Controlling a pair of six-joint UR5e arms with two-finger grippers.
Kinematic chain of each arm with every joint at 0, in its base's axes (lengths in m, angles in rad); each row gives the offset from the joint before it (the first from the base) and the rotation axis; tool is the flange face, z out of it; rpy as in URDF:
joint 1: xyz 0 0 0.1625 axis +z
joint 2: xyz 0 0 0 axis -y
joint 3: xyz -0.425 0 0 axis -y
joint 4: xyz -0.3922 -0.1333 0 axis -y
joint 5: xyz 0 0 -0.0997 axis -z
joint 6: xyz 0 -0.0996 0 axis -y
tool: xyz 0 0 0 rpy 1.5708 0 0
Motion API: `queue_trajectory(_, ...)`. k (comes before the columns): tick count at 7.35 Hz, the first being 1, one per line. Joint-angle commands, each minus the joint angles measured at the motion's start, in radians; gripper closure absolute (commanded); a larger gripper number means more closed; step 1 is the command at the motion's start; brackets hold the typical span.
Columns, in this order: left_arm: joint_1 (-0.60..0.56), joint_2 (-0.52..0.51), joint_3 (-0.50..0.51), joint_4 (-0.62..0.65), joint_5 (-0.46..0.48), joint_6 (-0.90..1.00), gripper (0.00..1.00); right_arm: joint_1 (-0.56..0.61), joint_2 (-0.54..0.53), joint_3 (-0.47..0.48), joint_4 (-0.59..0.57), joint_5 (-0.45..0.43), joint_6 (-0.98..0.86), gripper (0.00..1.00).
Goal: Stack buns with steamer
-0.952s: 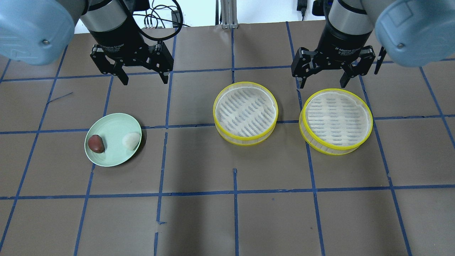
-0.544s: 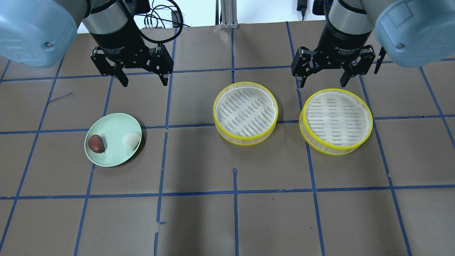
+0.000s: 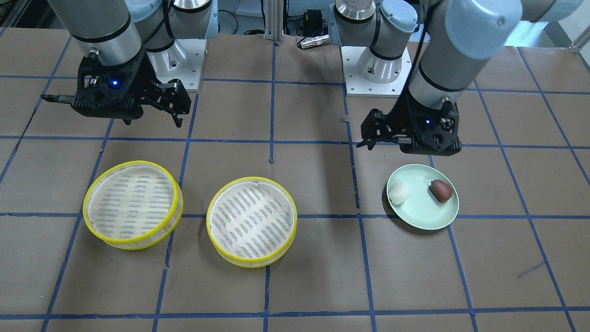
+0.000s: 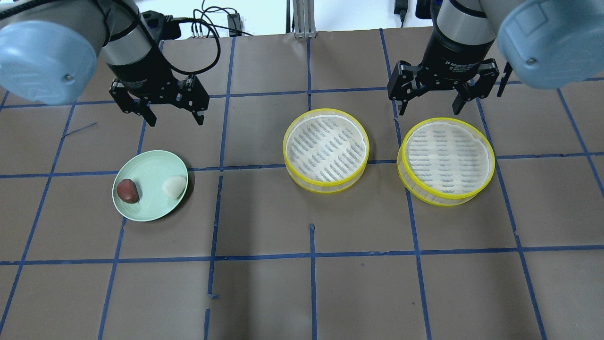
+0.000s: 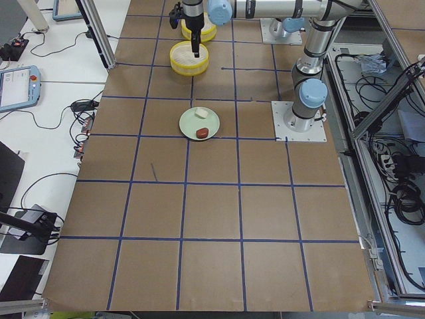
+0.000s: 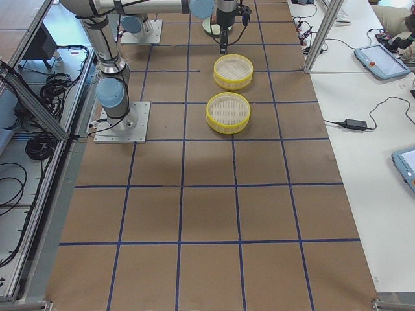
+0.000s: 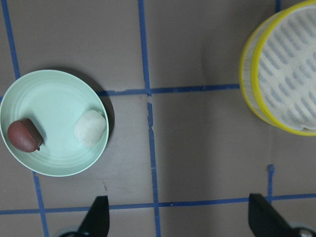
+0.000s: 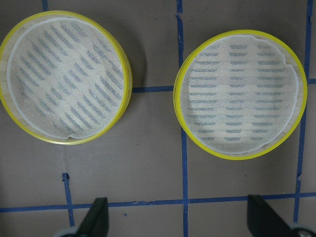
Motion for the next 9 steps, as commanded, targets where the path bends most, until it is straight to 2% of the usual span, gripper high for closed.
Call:
queue_trajectory(1,0.125,-0.079,-0.172,0.254,-0.002,0.171,0.00,0.001,0.001,0.000,0.000,0.001,0.001,0.00)
queue_trajectory(2,0.130,-0.124,-0.209,0.340,0.004,0.211,0.00,0.001,0.001,0.001,-0.002,0.001,0.002,0.00)
queue_trajectory(5,0.178,-0.171,-0.304,0.382,-0.005,0.280,0.02,0.001,-0.001,0.009,-0.025,-0.003,0.002,0.00)
queue_trajectory(7,0.178,-0.206,-0.317,0.407,0.003,0.290,0.02,0.001,-0.001,0.004,-0.027,-0.004,0.002,0.00)
queue_trajectory(8,0.178,-0.224,-0.319,0.412,0.004,0.288,0.20,0.001,-0.001,0.007,-0.027,-0.003,0.002,0.00)
queue_trajectory(9,0.178,-0.225,-0.311,0.409,0.007,0.283,0.47,0.001,-0.001,0.007,-0.027,-0.003,0.002,0.00)
